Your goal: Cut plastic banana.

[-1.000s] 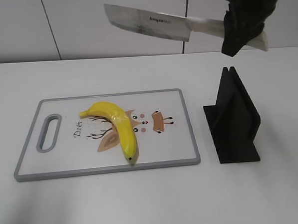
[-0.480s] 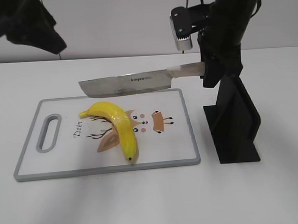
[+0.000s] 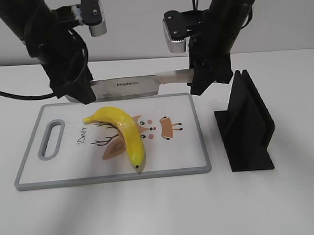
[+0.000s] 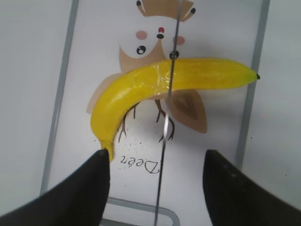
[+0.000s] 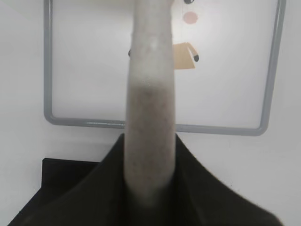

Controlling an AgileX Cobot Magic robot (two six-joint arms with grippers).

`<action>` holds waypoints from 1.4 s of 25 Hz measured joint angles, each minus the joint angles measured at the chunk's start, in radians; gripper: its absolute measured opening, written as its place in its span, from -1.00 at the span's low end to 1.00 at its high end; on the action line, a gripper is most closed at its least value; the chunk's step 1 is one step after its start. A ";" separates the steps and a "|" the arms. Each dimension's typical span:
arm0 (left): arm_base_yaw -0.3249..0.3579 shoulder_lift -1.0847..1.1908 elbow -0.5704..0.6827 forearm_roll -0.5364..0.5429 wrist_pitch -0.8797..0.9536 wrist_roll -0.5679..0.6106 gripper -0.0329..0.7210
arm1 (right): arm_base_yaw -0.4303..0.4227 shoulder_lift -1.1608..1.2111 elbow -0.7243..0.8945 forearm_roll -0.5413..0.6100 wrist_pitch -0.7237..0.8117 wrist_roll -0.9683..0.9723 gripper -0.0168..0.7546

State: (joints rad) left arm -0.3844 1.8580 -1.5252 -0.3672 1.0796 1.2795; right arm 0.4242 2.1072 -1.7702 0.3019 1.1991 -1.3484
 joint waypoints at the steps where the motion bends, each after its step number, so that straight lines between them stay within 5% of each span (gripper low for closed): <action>1: 0.000 0.011 0.000 0.001 -0.007 0.001 0.54 | 0.000 0.005 -0.007 0.008 0.000 -0.002 -0.52; 3: 0.000 0.027 0.000 0.003 -0.017 0.005 0.24 | 0.000 0.014 -0.015 0.015 0.000 -0.003 -0.52; 6: 0.000 0.041 0.000 0.009 -0.030 0.008 -0.56 | 0.000 0.029 -0.017 0.016 0.001 -0.004 -0.52; 9: 0.000 0.047 0.000 0.020 -0.034 0.011 -0.84 | 0.000 0.036 -0.018 0.019 -0.008 -0.003 -0.52; 16: 0.000 0.087 0.013 0.025 -0.081 -0.062 -0.90 | 0.000 0.055 -0.019 0.019 -0.034 0.027 -0.52; 25: -0.051 0.164 0.293 0.046 -0.532 -0.128 -0.86 | 0.037 0.238 -0.036 -0.116 -0.049 0.123 -0.44; 35: -0.058 0.056 0.317 0.113 -0.450 -0.154 -0.88 | 0.058 0.136 -0.026 -0.117 -0.036 0.150 -0.46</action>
State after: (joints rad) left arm -0.4428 1.9136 -1.2086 -0.2545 0.6299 1.1256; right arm 0.4824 2.2434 -1.7957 0.1846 1.1627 -1.1988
